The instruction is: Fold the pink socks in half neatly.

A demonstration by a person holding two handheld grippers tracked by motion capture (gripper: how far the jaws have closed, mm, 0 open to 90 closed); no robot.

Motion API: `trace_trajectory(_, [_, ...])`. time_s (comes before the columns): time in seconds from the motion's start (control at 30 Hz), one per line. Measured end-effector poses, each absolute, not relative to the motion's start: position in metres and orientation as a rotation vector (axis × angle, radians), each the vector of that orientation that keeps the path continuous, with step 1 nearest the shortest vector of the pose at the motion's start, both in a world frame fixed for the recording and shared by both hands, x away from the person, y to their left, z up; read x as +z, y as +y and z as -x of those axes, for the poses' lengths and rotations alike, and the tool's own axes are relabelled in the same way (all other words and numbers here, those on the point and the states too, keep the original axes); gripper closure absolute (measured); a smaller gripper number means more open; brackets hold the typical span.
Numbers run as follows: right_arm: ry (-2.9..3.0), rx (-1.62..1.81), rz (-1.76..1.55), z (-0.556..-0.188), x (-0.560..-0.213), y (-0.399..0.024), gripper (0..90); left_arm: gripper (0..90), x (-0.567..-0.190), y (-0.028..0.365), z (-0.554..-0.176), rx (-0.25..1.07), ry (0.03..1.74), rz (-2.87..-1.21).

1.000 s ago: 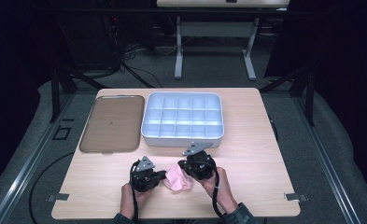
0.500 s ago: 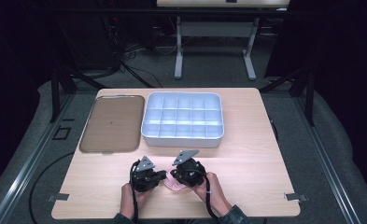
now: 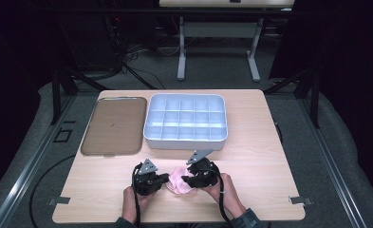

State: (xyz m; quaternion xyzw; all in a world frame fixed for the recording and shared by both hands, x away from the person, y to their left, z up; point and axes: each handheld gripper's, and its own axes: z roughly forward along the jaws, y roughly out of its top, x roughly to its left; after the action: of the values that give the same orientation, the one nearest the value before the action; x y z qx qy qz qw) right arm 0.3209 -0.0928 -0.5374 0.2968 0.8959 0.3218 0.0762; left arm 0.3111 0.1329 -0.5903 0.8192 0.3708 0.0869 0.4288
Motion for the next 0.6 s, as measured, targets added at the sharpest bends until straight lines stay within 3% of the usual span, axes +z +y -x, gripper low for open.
trace_trajectory(0.17, [2.71, 0.879, -0.876, -0.324, -0.553, -0.081, 63.1, 85.3, -0.59, 0.133, -0.311, 0.215, 0.926, -2.046])
trace_trajectory(0.33, [2.726, 0.866, -0.86, -0.324, -0.559, -0.078, 83.0, 85.3, -0.59, 0.133, -0.311, 0.213, 0.927, -2.044])
trace_trajectory(0.6, [2.705, 0.928, -0.895, -0.323, -0.556, -0.084, 88.8, 85.3, -0.59, 0.133, -0.311, 0.216, 0.926, -2.045])
